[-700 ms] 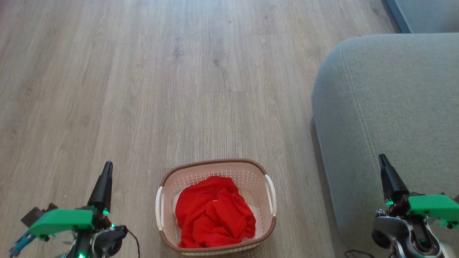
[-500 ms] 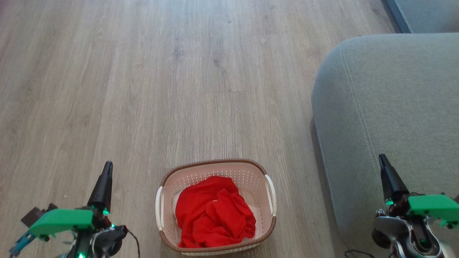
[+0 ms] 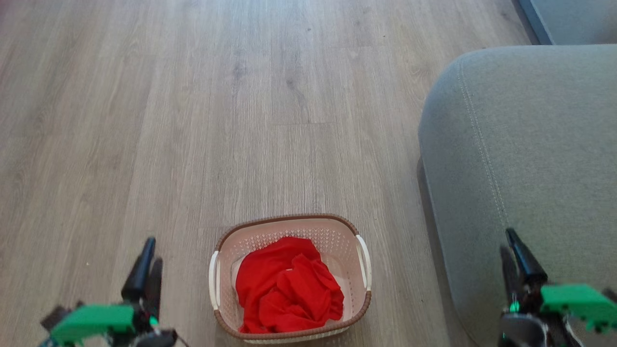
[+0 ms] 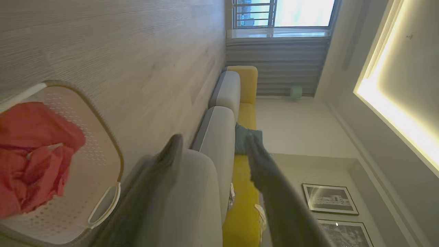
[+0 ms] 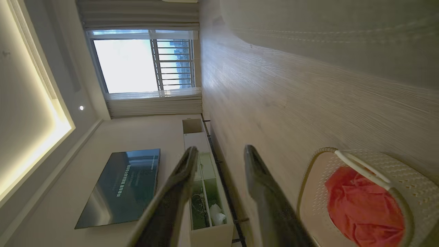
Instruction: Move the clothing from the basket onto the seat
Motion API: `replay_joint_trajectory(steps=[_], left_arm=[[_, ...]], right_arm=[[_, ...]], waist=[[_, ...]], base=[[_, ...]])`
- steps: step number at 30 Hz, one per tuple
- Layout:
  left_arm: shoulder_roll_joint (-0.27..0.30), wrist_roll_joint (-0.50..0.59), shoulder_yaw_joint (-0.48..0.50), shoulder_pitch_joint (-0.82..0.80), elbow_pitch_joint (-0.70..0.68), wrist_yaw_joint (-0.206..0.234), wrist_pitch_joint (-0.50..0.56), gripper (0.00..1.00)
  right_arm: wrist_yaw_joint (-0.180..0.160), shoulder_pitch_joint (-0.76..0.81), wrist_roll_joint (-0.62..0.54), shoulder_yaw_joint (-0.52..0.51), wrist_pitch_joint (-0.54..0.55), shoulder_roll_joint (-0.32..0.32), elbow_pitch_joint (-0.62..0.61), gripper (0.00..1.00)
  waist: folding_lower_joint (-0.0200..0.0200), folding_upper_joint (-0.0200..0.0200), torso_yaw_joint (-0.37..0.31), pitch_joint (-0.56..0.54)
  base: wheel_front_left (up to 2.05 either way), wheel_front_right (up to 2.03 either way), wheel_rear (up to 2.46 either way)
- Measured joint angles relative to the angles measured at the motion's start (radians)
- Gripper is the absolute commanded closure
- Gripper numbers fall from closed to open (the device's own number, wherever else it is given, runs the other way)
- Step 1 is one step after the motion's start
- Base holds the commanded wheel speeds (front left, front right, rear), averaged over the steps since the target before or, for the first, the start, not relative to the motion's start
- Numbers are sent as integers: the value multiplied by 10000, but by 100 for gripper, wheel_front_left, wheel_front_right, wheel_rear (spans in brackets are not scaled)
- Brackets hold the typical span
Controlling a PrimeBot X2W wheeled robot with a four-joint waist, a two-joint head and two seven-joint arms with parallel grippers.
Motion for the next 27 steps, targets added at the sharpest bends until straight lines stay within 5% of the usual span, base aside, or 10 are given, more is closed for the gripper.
replay_joint_trajectory(steps=[16, 27], left_arm=[[-31, 316, 35, 337, 61, 2, -370, 0], [-33, 1421, 512, 216, -104, 0, -715, 0]], right_arm=[[-2, 319, -625, -15, -385, 0, 79, 0], [-4, 118, -2314, -136, -677, 2, -477, 0]], waist=[[0, 0, -22, 3], [0, 0, -47, 4]], base=[[0, 0, 0], [0, 0, 0]])
